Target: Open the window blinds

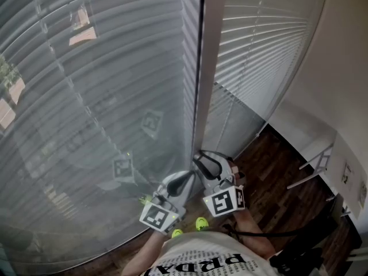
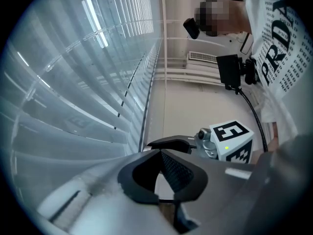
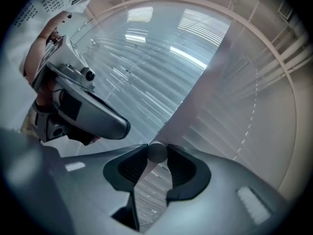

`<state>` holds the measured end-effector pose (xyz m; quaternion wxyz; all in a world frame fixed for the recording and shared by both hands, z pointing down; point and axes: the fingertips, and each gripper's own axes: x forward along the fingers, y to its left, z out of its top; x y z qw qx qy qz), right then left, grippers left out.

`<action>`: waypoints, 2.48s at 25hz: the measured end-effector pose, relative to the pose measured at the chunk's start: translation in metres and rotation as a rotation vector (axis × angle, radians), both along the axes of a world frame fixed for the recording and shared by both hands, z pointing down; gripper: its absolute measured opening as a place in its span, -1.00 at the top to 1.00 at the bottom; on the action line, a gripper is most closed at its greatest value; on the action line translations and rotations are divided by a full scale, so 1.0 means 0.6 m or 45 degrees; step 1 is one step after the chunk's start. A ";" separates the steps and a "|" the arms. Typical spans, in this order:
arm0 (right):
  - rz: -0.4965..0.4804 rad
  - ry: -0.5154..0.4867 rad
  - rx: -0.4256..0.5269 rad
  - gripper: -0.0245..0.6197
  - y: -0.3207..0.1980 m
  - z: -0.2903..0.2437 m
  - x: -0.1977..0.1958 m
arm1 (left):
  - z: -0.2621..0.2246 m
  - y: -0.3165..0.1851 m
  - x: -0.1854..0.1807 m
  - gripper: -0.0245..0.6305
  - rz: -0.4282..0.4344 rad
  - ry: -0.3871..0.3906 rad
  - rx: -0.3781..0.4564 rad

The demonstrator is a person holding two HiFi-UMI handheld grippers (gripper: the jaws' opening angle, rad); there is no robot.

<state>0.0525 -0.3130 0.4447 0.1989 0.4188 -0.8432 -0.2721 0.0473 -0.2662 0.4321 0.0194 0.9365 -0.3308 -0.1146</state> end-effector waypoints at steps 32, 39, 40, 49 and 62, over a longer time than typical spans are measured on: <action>0.027 -0.187 -0.132 0.52 -0.002 -0.003 0.003 | 0.003 0.000 -0.006 0.94 -0.033 -0.021 -0.013; 0.041 -0.270 -0.192 0.52 -0.002 -0.006 0.006 | 0.005 0.003 -0.010 0.94 -0.034 -0.046 -0.002; 0.041 -0.293 -0.202 0.52 -0.003 -0.006 0.006 | 0.003 0.003 -0.010 0.94 -0.038 -0.037 -0.010; 0.048 -0.482 -0.310 0.52 -0.006 -0.003 0.010 | -0.001 0.003 -0.011 0.94 -0.035 -0.036 0.003; 0.087 -0.729 -0.439 0.52 -0.010 -0.001 0.020 | 0.003 0.007 -0.016 0.94 -0.034 -0.071 0.010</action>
